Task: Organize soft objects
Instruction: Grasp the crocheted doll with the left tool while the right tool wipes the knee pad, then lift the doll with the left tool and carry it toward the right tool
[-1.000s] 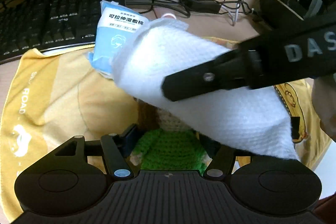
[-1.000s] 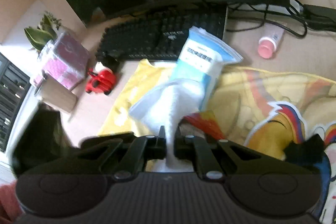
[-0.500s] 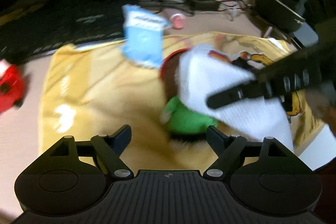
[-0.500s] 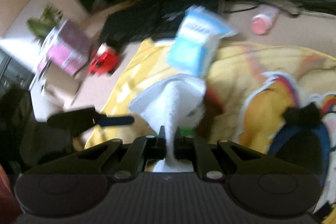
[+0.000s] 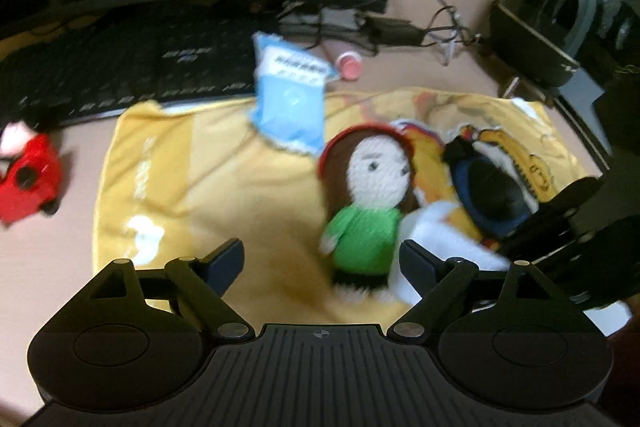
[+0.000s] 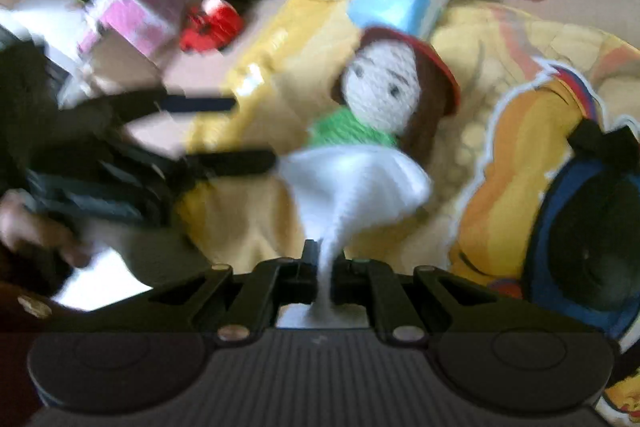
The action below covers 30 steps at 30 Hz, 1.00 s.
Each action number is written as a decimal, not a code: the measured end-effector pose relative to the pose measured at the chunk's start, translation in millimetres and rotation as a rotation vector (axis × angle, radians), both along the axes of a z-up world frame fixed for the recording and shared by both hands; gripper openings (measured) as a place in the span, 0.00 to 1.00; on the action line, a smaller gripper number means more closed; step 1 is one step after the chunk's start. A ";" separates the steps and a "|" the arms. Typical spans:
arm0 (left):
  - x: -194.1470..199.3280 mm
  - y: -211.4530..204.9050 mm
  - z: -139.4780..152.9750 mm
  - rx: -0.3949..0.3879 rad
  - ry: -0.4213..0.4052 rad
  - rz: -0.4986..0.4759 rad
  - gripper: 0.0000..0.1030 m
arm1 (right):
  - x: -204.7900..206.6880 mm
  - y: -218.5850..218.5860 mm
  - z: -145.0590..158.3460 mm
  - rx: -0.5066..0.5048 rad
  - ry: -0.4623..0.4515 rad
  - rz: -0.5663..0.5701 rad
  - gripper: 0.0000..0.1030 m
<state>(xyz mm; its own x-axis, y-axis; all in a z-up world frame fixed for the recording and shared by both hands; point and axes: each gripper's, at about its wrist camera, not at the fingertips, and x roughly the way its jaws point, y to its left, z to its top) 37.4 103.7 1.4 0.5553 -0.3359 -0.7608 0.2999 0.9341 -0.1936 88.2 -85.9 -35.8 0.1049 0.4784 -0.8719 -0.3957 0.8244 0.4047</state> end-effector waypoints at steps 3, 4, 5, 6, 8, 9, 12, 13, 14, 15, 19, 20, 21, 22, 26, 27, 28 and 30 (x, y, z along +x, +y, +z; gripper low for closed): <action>9.6 -25.4 -1.5 -0.012 -0.007 -0.059 0.87 | 7.5 -19.0 -0.6 -0.045 -0.036 -0.088 0.07; 13.2 -34.7 -2.5 -0.017 -0.006 -0.077 0.87 | 10.5 -26.7 1.1 -0.057 -0.052 -0.120 0.07; 19.7 -43.5 -5.3 -0.018 -0.005 -0.093 0.87 | 13.5 -34.3 2.7 -0.068 -0.067 -0.152 0.07; 26.4 -52.5 -9.0 -0.008 -0.007 -0.107 0.87 | 16.5 -41.9 4.3 -0.079 -0.083 -0.184 0.07; 30.6 -72.9 -13.7 0.054 -0.027 -0.139 0.87 | 21.7 -54.0 8.4 -0.101 -0.118 -0.234 0.07; 32.2 -80.6 -16.4 0.085 -0.035 -0.155 0.87 | 23.2 -57.2 12.2 -0.107 -0.141 -0.243 0.07; 36.2 -92.9 -25.2 0.136 -0.033 -0.187 0.87 | 28.4 -71.8 22.3 -0.027 -0.156 -0.296 0.07; 37.6 -94.4 -28.7 0.141 -0.027 -0.189 0.87 | 31.6 -79.1 24.4 0.038 -0.140 -0.335 0.07; 36.9 -93.9 -30.1 0.140 -0.022 -0.186 0.87 | 35.0 -83.2 24.8 0.091 -0.121 -0.364 0.07; 33.1 -92.3 -29.0 0.136 -0.018 -0.178 0.87 | 38.8 -86.8 23.6 0.126 -0.102 -0.384 0.07; 27.1 -80.0 -29.4 0.117 -0.005 -0.135 0.87 | 43.3 -78.3 12.0 0.106 -0.087 -0.370 0.05; 24.6 -79.2 -29.5 0.119 -0.010 -0.131 0.87 | 41.2 -75.9 11.1 0.094 -0.092 -0.353 0.05; 21.4 -79.2 -29.2 0.123 -0.017 -0.130 0.87 | 38.8 -74.0 10.8 0.085 -0.097 -0.335 0.05; 19.2 -80.8 -29.4 0.132 -0.025 -0.131 0.86 | 36.5 -72.2 10.5 0.077 -0.103 -0.316 0.05; 37.1 -104.1 -39.9 0.281 -0.129 -0.145 0.83 | 42.0 -74.8 11.6 0.061 -0.104 -0.308 0.05; 42.6 -111.1 -41.7 0.315 -0.158 -0.149 0.83 | 43.7 -75.8 11.9 0.057 -0.106 -0.315 0.05; 46.0 -117.1 -44.1 0.347 -0.181 -0.151 0.83 | 45.4 -76.5 12.2 0.053 -0.107 -0.321 0.05; 51.0 -125.0 -52.2 0.397 -0.203 -0.150 0.79 | 46.4 -76.3 13.1 0.052 -0.115 -0.316 0.05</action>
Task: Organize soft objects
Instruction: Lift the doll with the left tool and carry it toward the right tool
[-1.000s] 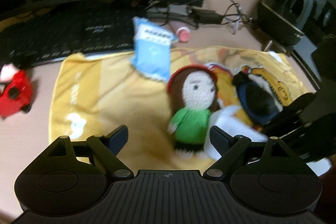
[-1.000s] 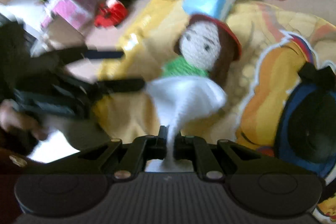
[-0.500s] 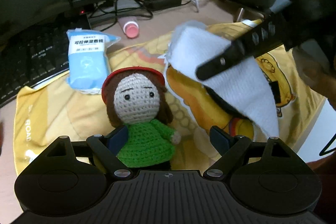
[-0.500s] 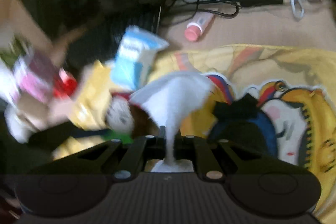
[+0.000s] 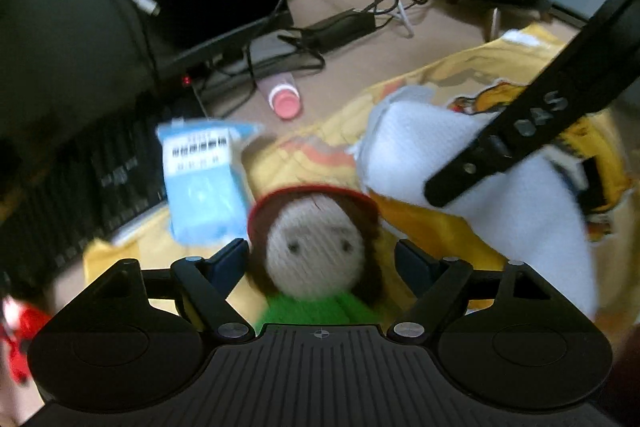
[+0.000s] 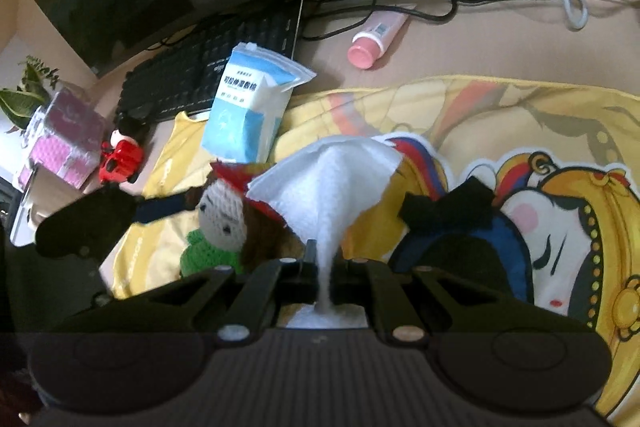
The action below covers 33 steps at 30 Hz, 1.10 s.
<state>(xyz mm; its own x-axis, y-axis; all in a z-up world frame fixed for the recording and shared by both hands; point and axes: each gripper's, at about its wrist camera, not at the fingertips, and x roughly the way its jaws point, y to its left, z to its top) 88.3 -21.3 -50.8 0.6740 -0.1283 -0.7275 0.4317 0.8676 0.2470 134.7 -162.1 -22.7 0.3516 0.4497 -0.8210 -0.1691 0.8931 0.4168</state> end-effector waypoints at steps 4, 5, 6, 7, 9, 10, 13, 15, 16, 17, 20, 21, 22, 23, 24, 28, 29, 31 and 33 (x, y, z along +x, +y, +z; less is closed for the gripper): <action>10.8 19.3 -2.4 -0.154 0.084 0.093 0.68 | -3.7 -2.0 2.5 0.047 0.006 -0.016 0.05; 15.4 30.9 1.3 -0.260 0.132 0.124 0.68 | -4.9 -5.6 5.1 0.071 0.004 -0.032 0.05; 23.2 45.1 4.3 -0.391 0.189 0.154 0.68 | -6.1 -10.0 8.9 0.095 -0.002 -0.047 0.05; 26.7 58.0 7.3 -0.505 0.232 0.177 0.68 | -6.7 -14.8 13.7 0.115 -0.012 -0.062 0.05; 23.3 80.9 13.1 -0.691 0.279 0.208 0.68 | -4.8 -22.6 25.4 0.146 -0.034 -0.089 0.05; 21.5 88.6 15.3 -0.748 0.287 0.216 0.68 | -2.6 -25.8 31.8 0.178 -0.046 -0.099 0.05; 11.4 91.2 18.9 -0.757 0.270 0.189 0.68 | 10.9 -24.2 43.5 0.356 -0.039 -0.083 0.05; 8.3 88.6 19.0 -0.742 0.281 0.161 0.68 | 22.3 -9.6 37.3 0.407 0.000 -0.038 0.05; 13.3 86.1 17.1 -0.728 0.284 0.152 0.68 | 27.9 -1.6 33.5 0.424 0.021 -0.013 0.05; 6.4 85.7 19.4 -0.717 0.286 0.148 0.68 | 31.0 6.5 29.2 0.398 0.032 0.004 0.05; 1.6 94.5 16.4 -0.756 0.313 0.178 0.68 | 33.2 16.8 19.0 0.266 0.012 0.013 0.05; -1.5 100.9 15.7 -0.782 0.320 0.201 0.68 | 33.1 13.6 16.3 0.245 0.011 -0.002 0.05; -6.5 109.4 15.9 -0.806 0.325 0.232 0.68 | 32.5 9.3 13.2 0.213 0.011 -0.018 0.05; -11.6 117.9 16.2 -0.830 0.331 0.263 0.68 | 31.8 5.0 10.1 0.174 0.012 -0.032 0.05; -16.7 126.4 16.4 -0.854 0.336 0.293 0.68 | 31.0 0.6 7.0 0.136 0.012 -0.047 0.05; -28.2 163.0 10.5 -0.923 0.352 0.400 0.68 | 17.2 -4.5 7.4 0.101 0.024 -0.024 0.05; -39.5 172.9 11.5 -0.942 0.360 0.425 0.68 | 13.3 -3.3 9.1 0.130 0.033 -0.006 0.05; -58.1 191.9 11.9 -0.977 0.372 0.480 0.68 | 2.5 10.4 11.9 0.204 0.056 0.064 0.05; -42.1 204.7 0.7 -1.011 0.383 0.527 0.68 | -5.7 31.5 10.1 0.244 0.073 0.146 0.05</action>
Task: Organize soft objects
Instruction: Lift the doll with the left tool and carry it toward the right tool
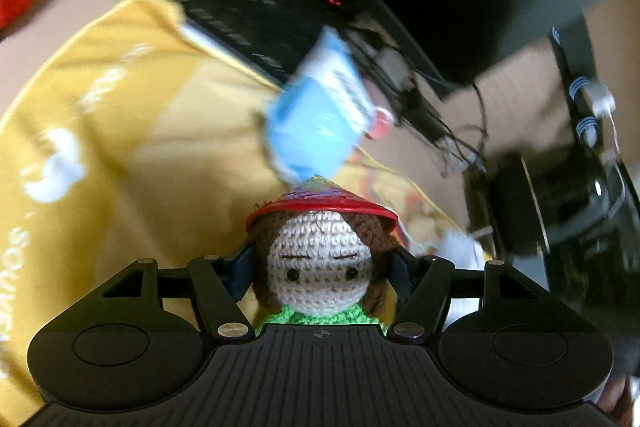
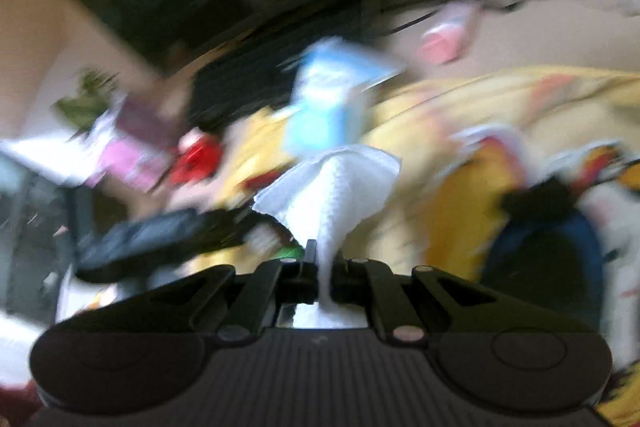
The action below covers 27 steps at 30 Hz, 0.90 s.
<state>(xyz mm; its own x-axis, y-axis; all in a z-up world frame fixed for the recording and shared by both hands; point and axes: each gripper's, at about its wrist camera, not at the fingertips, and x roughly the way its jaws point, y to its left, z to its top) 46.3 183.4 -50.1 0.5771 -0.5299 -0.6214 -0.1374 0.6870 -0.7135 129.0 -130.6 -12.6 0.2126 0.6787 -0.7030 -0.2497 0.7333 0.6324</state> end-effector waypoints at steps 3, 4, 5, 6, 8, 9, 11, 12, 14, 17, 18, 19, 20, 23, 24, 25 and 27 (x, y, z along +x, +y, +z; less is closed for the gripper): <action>-2.5 13.8 -0.1 -0.010 0.019 0.039 0.68 | -6.3 32.8 -13.9 -0.013 0.016 0.095 0.05; -7.5 17.7 2.8 -0.003 0.020 0.045 0.69 | -7.0 36.8 -18.5 -0.023 0.022 0.103 0.05; -20.8 23.8 8.1 0.001 0.018 0.045 0.69 | -7.3 38.4 -22.9 -0.030 0.029 0.104 0.05; -23.7 25.9 8.1 0.002 0.016 0.047 0.70 | -6.7 36.1 -25.4 -0.026 0.044 0.098 0.05; -25.5 29.1 6.8 0.024 0.017 0.059 0.77 | -5.5 28.3 -27.6 -0.032 0.072 0.084 0.07; -32.7 34.7 9.4 0.033 0.019 0.066 0.77 | -5.9 24.8 -28.2 -0.062 0.070 0.077 0.07; -19.9 34.2 3.9 0.047 0.030 0.066 0.78 | -5.6 17.9 -31.5 -0.113 0.067 0.061 0.07; -8.4 31.8 -0.9 0.053 0.037 0.063 0.79 | -6.1 15.2 -34.5 -0.117 0.078 0.051 0.07; 6.4 26.6 -2.0 0.132 0.041 0.036 0.89 | -5.5 12.9 -41.6 -0.129 0.105 0.030 0.07; 22.1 18.7 0.6 0.265 0.051 -0.028 0.90 | -7.6 20.3 -45.3 -0.125 0.112 0.035 0.07; 24.5 16.9 2.2 0.294 0.058 -0.048 0.90 | -8.7 25.0 -44.0 -0.103 0.109 0.050 0.07; 24.3 16.2 4.9 0.314 0.067 -0.062 0.90 | -10.1 29.8 -42.3 -0.079 0.104 0.067 0.07; 23.5 15.9 7.9 0.329 0.073 -0.071 0.90 | -11.5 34.5 -39.8 -0.054 0.097 0.084 0.07; 14.9 18.4 21.7 0.307 0.071 -0.060 0.90 | -15.9 47.1 -32.6 0.027 0.074 0.141 0.07; 13.1 19.0 25.3 0.290 0.070 -0.051 0.90 | -17.4 50.9 -33.1 0.034 0.076 0.163 0.07; 11.3 19.7 28.8 0.273 0.068 -0.043 0.91 | -19.0 54.6 -34.6 0.032 0.080 0.185 0.07; 9.1 18.6 32.9 0.253 0.085 -0.031 0.91 | -20.1 58.1 -43.8 -0.030 0.101 0.196 0.07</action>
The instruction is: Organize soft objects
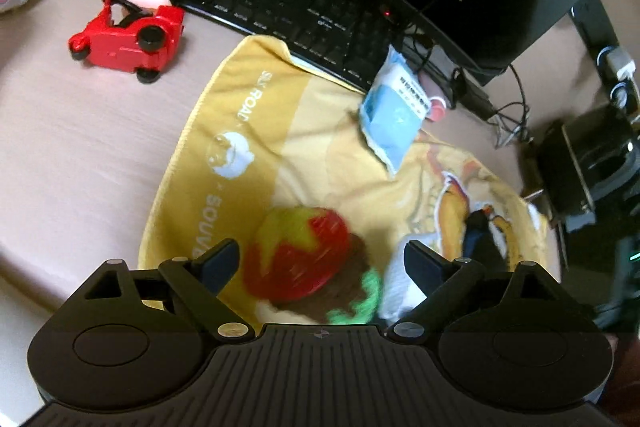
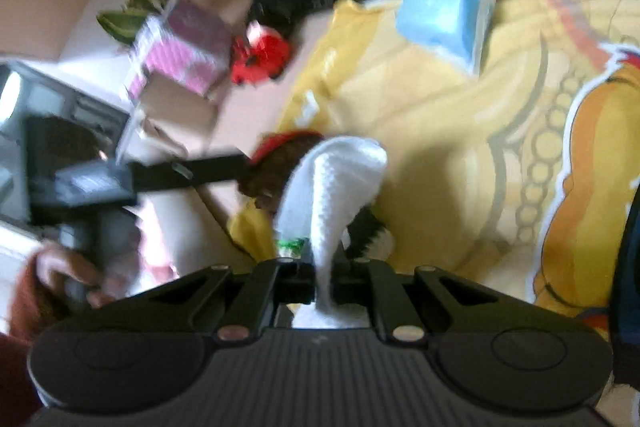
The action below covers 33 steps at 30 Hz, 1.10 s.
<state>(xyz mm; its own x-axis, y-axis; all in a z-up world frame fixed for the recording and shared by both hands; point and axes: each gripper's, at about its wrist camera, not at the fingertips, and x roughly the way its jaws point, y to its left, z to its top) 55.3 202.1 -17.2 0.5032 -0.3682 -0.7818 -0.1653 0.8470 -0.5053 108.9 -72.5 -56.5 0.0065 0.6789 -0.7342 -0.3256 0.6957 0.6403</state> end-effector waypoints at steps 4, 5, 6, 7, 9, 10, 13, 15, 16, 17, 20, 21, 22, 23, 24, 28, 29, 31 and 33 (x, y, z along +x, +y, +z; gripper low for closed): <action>-0.3 -15.7 -4.7 0.059 0.051 0.001 0.91 | 2.8 -17.8 -8.3 -0.060 0.020 -0.061 0.07; 2.1 -23.0 -10.6 0.098 0.065 -0.006 0.91 | 4.8 -25.2 -7.5 -0.064 0.014 -0.084 0.07; 6.6 -28.4 -18.0 0.124 0.083 -0.009 0.91 | 6.8 -31.5 -6.1 -0.066 0.010 -0.105 0.07; 13.9 -32.4 -26.7 0.137 0.098 -0.009 0.91 | 9.7 -38.3 -3.9 -0.067 0.005 -0.129 0.07; 26.4 -37.0 -39.4 0.135 0.097 0.011 0.91 | 13.6 -49.0 1.5 -0.076 -0.016 -0.159 0.07; 30.8 -40.0 -42.4 0.148 0.087 0.025 0.88 | 14.4 -53.3 5.1 -0.080 -0.032 -0.168 0.07; 31.9 -65.3 -32.8 0.286 -0.003 -0.022 0.79 | 15.3 -68.4 17.3 -0.082 -0.079 -0.196 0.07; 33.2 -85.6 -21.9 0.306 -0.090 -0.106 0.78 | 18.0 -79.2 23.7 -0.083 -0.100 -0.229 0.07; 32.5 -95.4 -16.2 0.273 -0.138 -0.161 0.77 | 20.1 -85.0 26.6 -0.083 -0.107 -0.248 0.07; 31.7 -104.1 -12.2 0.239 -0.180 -0.213 0.77 | 22.3 -90.8 30.0 -0.084 -0.115 -0.266 0.07; 39.5 -132.0 -15.6 0.235 -0.245 -0.360 0.77 | 29.9 -97.1 41.7 -0.079 -0.149 -0.298 0.07; 44.1 -138.5 -22.4 0.274 -0.239 -0.390 0.77 | 32.4 -97.4 46.5 -0.064 -0.162 -0.304 0.07; 48.8 -145.0 -29.3 0.312 -0.232 -0.420 0.77 | 34.8 -96.9 51.5 -0.046 -0.174 -0.308 0.07; 52.3 -147.0 -34.4 0.333 -0.225 -0.434 0.78 | 36.8 -96.0 55.9 -0.027 -0.181 -0.308 0.07; 54.6 -143.6 -37.3 0.330 -0.218 -0.429 0.78 | 38.8 -91.9 58.9 -0.007 -0.186 -0.302 0.07; 49.7 -119.1 -29.7 0.312 -0.206 -0.391 0.80 | 39.3 -62.2 62.2 -0.036 -0.249 -0.230 0.07; 46.3 -113.2 -25.8 0.313 -0.208 -0.384 0.81 | 38.5 -55.3 62.2 -0.061 -0.273 -0.211 0.07; 38.4 -102.1 -18.1 0.300 -0.202 -0.362 0.83 | 37.4 -44.3 61.2 -0.103 -0.308 -0.181 0.07; 34.1 -93.6 -16.5 0.251 -0.187 -0.336 0.83 | 39.9 -42.5 57.1 -0.042 -0.252 -0.177 0.07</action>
<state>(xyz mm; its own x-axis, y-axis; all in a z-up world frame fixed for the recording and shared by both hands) 89.4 108.5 -33.7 0.5288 -0.3460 -0.7750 0.2139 0.9380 -0.2729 148.8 -115.0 0.6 0.3073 0.6197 -0.7222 -0.3417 0.7802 0.5240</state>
